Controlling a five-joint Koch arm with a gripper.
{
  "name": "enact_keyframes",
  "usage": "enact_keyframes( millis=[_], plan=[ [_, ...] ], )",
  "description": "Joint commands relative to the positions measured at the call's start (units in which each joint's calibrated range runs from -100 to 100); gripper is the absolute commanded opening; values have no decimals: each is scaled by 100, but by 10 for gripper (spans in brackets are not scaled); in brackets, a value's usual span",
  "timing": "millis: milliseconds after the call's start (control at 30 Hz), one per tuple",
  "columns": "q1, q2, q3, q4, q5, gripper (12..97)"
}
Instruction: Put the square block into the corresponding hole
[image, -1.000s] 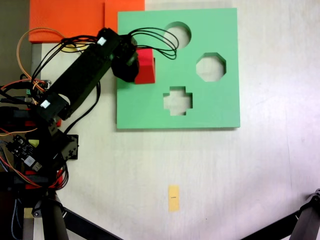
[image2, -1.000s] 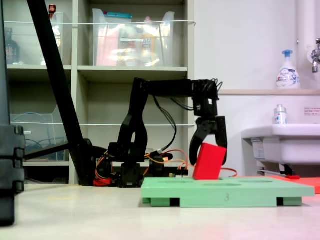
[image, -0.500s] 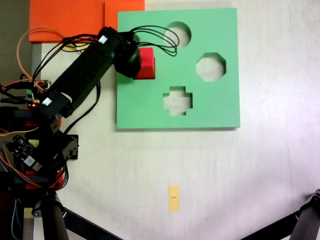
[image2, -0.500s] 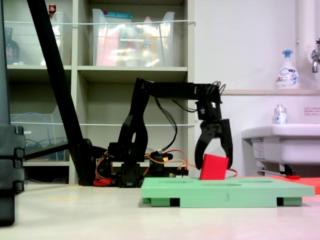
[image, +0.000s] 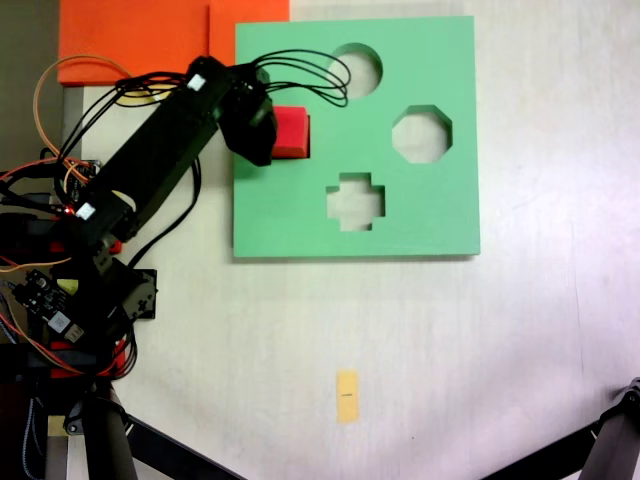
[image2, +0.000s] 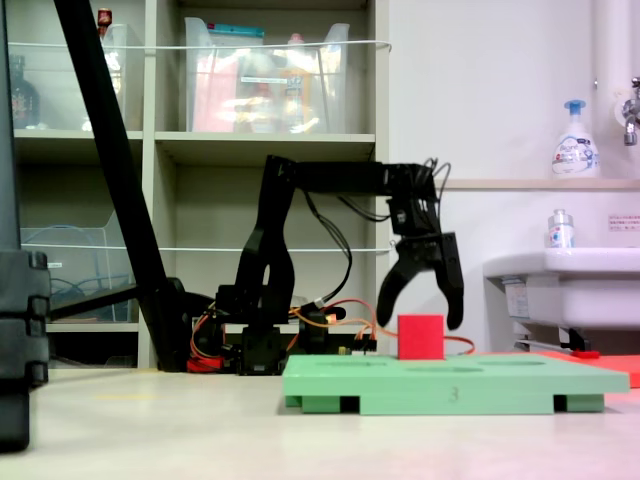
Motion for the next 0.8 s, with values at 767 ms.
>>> enact_keyframes(
  millis=[767],
  plan=[
    [-2833,-7729,-4647,5136,-7438,605]
  ],
)
